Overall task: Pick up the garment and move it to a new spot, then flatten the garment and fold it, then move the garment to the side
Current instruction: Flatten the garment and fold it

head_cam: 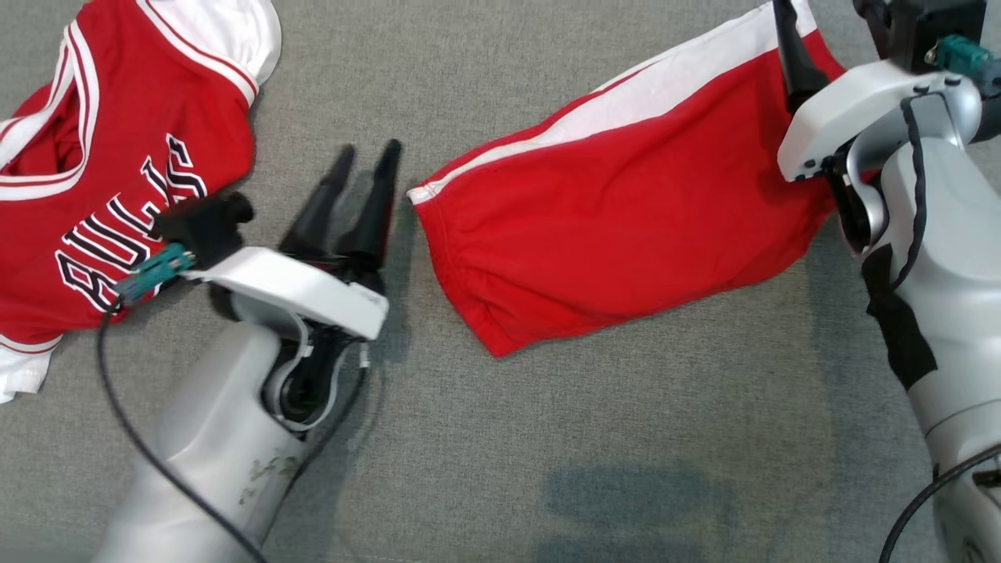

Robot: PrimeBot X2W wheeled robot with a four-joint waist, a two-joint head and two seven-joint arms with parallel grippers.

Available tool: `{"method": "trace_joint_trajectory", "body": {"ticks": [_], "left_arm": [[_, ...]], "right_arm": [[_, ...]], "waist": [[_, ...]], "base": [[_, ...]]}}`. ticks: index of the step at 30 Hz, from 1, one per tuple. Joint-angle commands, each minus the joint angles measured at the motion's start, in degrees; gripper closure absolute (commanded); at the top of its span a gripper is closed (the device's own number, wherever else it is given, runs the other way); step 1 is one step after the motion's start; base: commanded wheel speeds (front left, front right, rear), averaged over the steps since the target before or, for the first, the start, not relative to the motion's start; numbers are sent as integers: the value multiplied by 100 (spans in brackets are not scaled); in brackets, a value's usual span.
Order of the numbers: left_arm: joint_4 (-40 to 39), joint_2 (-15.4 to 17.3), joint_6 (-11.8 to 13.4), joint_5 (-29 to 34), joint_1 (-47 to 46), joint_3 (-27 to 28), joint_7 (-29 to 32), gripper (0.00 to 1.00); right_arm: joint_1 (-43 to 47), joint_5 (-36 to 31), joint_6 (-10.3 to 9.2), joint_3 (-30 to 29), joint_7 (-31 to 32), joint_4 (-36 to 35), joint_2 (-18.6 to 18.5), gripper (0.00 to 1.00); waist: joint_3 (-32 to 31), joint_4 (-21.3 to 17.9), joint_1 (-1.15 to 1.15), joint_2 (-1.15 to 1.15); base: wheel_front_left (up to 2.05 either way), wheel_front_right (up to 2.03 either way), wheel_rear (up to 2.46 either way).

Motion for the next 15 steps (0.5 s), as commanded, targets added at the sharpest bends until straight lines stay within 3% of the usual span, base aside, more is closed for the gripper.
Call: {"method": "trace_joint_trajectory", "body": {"ticks": [1, 6, 15], "left_arm": [[-153, 218, 11, 257, 101, 304, -47, 0], [-732, 118, 163, 1629, 784, 1120, -49, 0], [-1819, -254, 167, 3104, 2142, 2095, -49, 0]], "right_arm": [[199, 30, -16, 27, -60, -212, 127, 0], [713, 161, -16, -113, -60, -738, 189, 0], [1729, 381, -16, -208, -60, -1577, 277, 0]], "waist": [[-65, -43, 0, 0], [-296, -177, 0, 0], [-870, -408, 0, 0]], "base": [[0, 0, 0], [0, 0, 0], [0, 0, 0]]}}
